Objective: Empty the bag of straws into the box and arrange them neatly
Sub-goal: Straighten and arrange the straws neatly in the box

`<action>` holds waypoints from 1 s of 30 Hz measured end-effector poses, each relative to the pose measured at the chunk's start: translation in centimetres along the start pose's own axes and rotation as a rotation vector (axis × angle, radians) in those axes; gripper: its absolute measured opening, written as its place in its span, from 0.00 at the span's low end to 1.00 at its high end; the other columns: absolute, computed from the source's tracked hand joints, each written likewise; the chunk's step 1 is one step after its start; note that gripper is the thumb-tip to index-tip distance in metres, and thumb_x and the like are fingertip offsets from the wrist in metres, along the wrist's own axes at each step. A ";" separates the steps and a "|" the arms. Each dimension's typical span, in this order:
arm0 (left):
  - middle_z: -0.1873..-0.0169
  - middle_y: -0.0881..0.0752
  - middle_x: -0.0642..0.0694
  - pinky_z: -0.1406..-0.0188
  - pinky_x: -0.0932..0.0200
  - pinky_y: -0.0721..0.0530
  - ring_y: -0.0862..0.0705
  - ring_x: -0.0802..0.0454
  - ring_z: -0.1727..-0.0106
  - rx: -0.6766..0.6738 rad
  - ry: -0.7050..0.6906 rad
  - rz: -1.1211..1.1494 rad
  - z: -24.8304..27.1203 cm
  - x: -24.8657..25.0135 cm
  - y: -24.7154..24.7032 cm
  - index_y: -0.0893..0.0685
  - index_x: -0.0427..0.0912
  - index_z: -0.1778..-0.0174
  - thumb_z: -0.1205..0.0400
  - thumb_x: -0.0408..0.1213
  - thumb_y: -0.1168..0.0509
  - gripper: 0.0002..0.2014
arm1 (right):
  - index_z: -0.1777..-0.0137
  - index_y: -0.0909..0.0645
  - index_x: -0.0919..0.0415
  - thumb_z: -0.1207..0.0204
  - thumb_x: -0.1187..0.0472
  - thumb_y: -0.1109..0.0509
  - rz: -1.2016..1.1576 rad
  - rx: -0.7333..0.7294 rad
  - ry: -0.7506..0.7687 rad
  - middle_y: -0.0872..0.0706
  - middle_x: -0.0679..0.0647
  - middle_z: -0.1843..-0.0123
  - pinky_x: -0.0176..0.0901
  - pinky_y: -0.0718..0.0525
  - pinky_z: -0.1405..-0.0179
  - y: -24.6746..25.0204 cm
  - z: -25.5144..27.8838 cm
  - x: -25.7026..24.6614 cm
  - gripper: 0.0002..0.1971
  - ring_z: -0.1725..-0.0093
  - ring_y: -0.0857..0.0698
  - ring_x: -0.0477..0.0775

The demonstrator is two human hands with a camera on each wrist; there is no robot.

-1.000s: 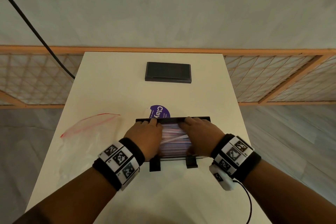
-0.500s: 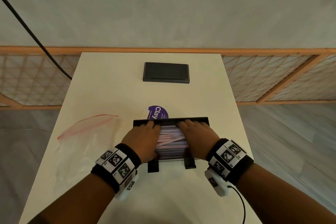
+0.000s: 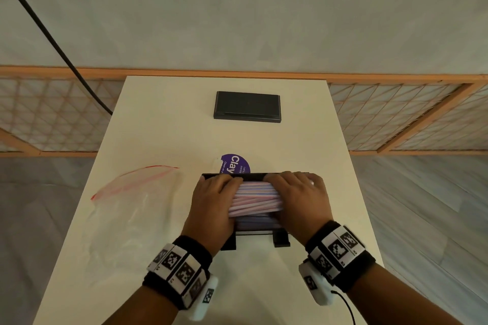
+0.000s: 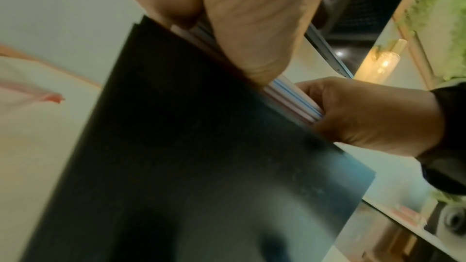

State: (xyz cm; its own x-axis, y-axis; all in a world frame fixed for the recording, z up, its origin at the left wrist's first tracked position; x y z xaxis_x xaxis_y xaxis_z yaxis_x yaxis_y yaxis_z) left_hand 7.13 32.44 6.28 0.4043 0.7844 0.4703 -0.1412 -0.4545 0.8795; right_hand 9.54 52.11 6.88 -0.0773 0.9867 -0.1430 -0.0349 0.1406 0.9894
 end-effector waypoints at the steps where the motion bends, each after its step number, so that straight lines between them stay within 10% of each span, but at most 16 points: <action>1: 0.38 0.13 0.45 0.38 0.40 0.15 0.19 0.42 0.39 0.032 0.021 0.019 0.2 0.1 0.0 0.14 0.42 0.31 0.32 0.32 0.32 0.29 | 0.33 0.20 0.40 0.45 0.46 0.15 -0.008 0.027 -0.003 0.12 0.42 0.42 0.60 0.23 0.34 0.1 0.2 -0.1 0.36 0.43 0.13 0.52; 10: 0.29 0.20 0.51 0.27 0.47 0.20 0.22 0.51 0.30 -0.001 0.117 0.160 0.8 -0.6 -0.5 0.19 0.49 0.24 0.32 0.68 0.25 0.42 | 0.26 0.23 0.44 0.34 0.44 0.19 -0.368 0.010 -0.086 0.17 0.44 0.31 0.62 0.39 0.18 -2.0 1.3 -0.8 0.35 0.30 0.20 0.50; 14: 0.17 0.29 0.51 0.14 0.38 0.37 0.32 0.49 0.16 -0.219 0.073 -0.051 1.5 -0.8 -0.7 0.33 0.50 0.13 0.29 0.87 0.57 0.56 | 0.23 0.25 0.43 0.34 0.38 0.23 -0.479 -0.068 -0.031 0.20 0.43 0.27 0.64 0.34 0.19 -1.6 1.3 -0.7 0.37 0.27 0.22 0.48; 18: 0.11 0.36 0.51 0.12 0.34 0.55 0.43 0.50 0.09 -0.333 0.049 -0.182 2.8 -1.3 0.0 0.38 0.49 0.10 0.22 0.72 0.84 0.53 | 0.29 0.18 0.48 0.26 0.37 0.28 -0.548 -0.072 0.078 0.15 0.44 0.31 0.57 0.18 0.30 0.3 1.8 0.2 0.28 0.33 0.16 0.44; 22: 0.24 0.17 0.51 0.17 0.30 0.39 0.19 0.47 0.21 -0.217 -0.068 -0.248 1.8 -1.4 1.6 0.15 0.50 0.29 0.15 0.61 0.55 0.32 | 0.26 0.18 0.52 0.19 0.53 0.27 -0.327 -0.157 0.089 0.15 0.49 0.28 0.50 0.20 0.28 2.4 1.0 1.3 0.21 0.33 0.15 0.52; 30: 0.26 0.20 0.51 0.19 0.30 0.35 0.18 0.47 0.28 -0.623 0.041 -0.485 -2.3 -0.6 2.0 0.33 0.53 0.19 0.22 0.64 0.30 0.38 | 0.17 0.36 0.47 0.30 0.43 0.20 0.044 -0.445 0.141 0.21 0.50 0.26 0.57 0.30 0.20 0.0 -1.9 1.3 0.43 0.29 0.19 0.55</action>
State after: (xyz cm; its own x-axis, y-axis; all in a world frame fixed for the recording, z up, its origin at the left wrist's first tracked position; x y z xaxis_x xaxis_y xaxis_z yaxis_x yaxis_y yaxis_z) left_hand 4.55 32.07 7.92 0.5181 0.8552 0.0152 -0.4425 0.2528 0.8604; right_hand 7.50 53.21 6.60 -0.2218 0.9659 -0.1334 -0.4497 0.0200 0.8930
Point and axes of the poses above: each hand's wrist, its own z-axis away from the middle knuckle, its own y-axis out of the back of the hand, x = y × z, the point moved 3 cm from there along -z, towards the middle knuckle
